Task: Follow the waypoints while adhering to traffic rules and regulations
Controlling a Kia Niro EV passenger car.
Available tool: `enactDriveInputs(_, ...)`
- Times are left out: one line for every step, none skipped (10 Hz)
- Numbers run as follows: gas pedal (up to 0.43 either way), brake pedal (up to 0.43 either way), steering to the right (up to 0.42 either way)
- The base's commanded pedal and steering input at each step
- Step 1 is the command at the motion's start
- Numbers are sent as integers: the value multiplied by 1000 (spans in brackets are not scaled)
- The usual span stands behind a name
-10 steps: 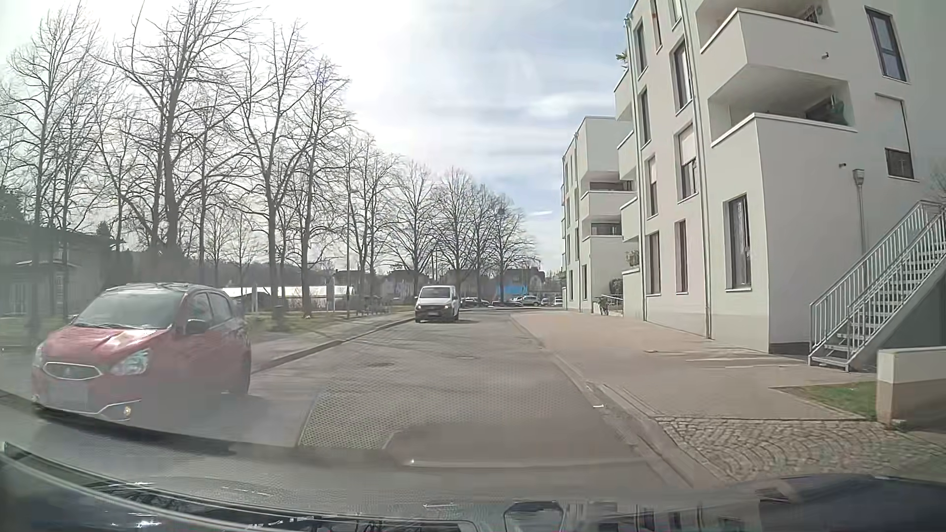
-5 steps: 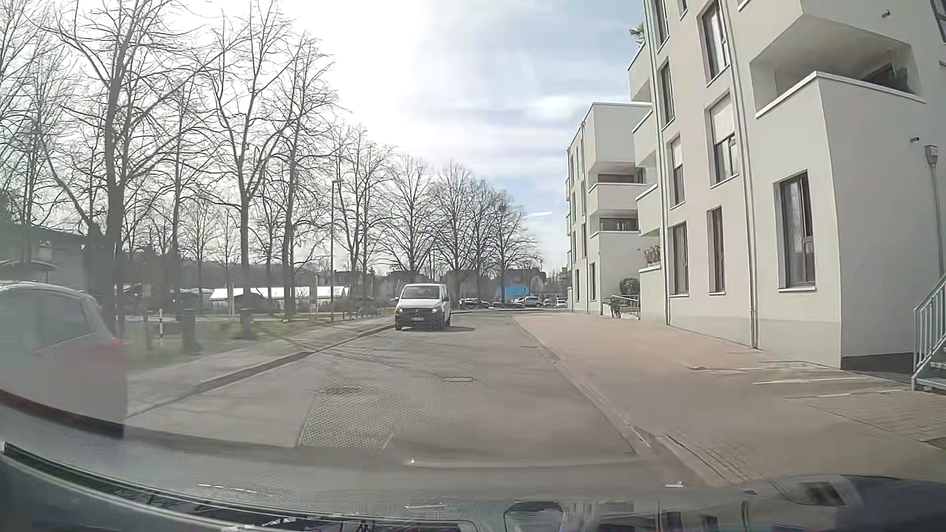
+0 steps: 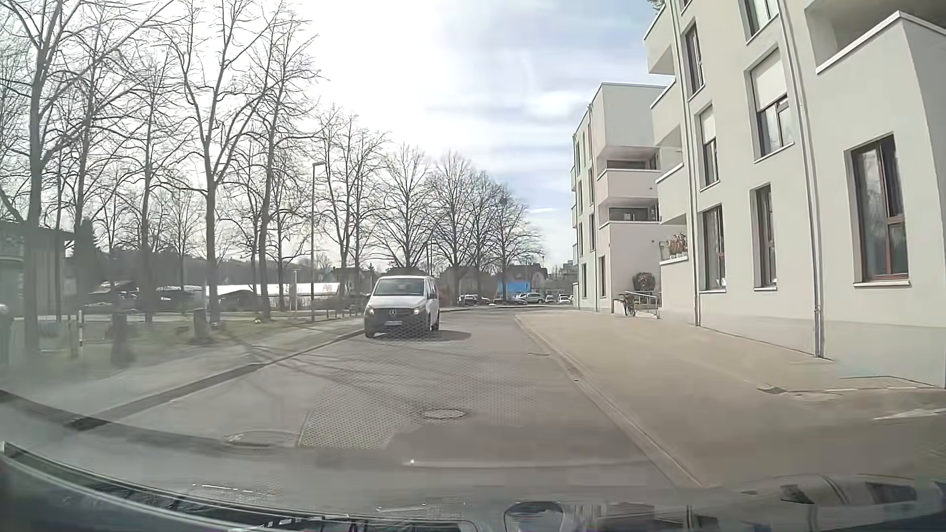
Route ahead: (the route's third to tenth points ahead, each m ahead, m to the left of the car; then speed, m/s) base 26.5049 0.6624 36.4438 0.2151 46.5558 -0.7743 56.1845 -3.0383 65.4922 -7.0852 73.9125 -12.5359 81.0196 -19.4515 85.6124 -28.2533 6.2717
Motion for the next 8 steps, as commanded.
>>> enactDriveInputs(59,0,-1)
enactDriveInputs(59,0,-1)
enactDriveInputs(87,0,-2)
enactDriveInputs(87,0,-2)
enactDriveInputs(87,0,-1)
enactDriveInputs(87,0,-2)
enactDriveInputs(87,0,-3)
enactDriveInputs(87,0,-4)
